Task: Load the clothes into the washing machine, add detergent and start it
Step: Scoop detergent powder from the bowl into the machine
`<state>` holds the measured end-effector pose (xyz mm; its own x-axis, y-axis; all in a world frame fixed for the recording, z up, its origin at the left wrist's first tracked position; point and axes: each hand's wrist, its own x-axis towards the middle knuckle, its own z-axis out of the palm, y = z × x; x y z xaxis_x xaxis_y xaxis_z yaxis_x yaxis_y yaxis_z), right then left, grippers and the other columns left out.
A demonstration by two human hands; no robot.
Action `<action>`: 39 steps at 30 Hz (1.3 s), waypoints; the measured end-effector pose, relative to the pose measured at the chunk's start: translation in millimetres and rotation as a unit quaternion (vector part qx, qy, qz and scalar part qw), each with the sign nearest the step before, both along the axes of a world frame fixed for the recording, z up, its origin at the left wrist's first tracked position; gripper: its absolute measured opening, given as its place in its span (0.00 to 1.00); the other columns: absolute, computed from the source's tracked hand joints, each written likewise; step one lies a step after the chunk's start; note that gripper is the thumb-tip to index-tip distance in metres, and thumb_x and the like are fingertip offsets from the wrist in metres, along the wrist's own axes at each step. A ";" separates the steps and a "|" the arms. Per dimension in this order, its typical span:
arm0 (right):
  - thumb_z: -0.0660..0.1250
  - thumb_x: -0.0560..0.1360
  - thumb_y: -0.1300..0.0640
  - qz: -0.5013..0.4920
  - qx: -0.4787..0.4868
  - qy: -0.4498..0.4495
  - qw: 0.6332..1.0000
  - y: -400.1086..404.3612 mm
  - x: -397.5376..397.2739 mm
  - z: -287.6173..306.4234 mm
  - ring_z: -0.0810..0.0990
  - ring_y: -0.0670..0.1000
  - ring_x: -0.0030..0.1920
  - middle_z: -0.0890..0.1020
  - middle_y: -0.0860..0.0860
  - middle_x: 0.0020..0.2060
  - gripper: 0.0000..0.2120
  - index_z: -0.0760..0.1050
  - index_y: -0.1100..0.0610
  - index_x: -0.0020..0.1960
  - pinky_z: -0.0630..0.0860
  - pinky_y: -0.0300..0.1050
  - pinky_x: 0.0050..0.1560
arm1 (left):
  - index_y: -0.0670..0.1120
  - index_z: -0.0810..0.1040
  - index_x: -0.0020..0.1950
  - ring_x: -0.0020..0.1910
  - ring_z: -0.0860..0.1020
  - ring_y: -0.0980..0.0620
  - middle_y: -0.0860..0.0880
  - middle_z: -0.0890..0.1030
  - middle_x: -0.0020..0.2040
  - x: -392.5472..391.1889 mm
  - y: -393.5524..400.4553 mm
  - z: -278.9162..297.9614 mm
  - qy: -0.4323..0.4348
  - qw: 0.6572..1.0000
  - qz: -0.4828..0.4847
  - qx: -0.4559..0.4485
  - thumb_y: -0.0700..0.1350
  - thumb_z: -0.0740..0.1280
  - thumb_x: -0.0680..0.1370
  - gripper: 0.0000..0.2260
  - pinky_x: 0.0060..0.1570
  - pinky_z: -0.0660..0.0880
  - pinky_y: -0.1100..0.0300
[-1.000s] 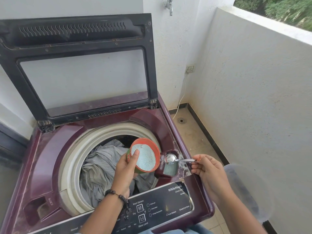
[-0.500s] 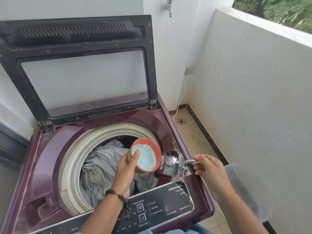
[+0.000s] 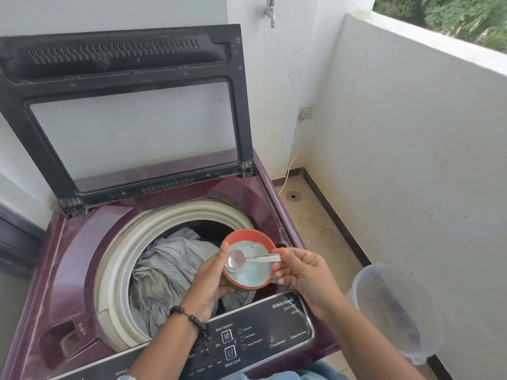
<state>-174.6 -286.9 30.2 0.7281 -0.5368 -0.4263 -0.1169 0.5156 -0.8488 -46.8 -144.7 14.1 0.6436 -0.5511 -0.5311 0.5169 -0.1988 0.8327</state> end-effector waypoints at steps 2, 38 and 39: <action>0.75 0.68 0.53 0.025 -0.079 0.024 0.996 2.5 -1.0 -3.0 0.77 0.49 0.31 0.82 0.58 0.35 0.13 0.83 0.59 0.49 0.78 0.42 0.32 | 0.45 0.79 0.60 0.55 0.82 0.41 0.42 0.85 0.52 1.0 0.8 1.0 0.011 1.000 0.005 -0.009 0.65 0.61 0.71 0.28 0.50 0.81 0.50; 0.82 0.58 0.42 0.204 -0.368 0.036 0.907 17.8 -4.4 2.4 0.61 0.33 0.71 0.61 0.34 0.71 0.61 0.43 0.40 0.76 0.61 0.36 0.72 | 0.45 0.77 0.65 0.60 0.80 0.42 0.41 0.82 0.60 -0.1 9.1 7.8 0.035 0.992 -0.088 -0.078 0.74 0.69 0.63 0.42 0.62 0.75 0.41; 0.82 0.58 0.43 0.201 -0.370 0.034 0.906 18.0 -4.6 2.8 0.62 0.33 0.70 0.62 0.33 0.70 0.59 0.46 0.39 0.75 0.62 0.34 0.71 | 0.45 0.77 0.65 0.60 0.80 0.42 0.41 0.82 0.60 -0.1 9.3 7.6 0.033 0.992 -0.090 -0.081 0.74 0.71 0.60 0.44 0.63 0.74 0.40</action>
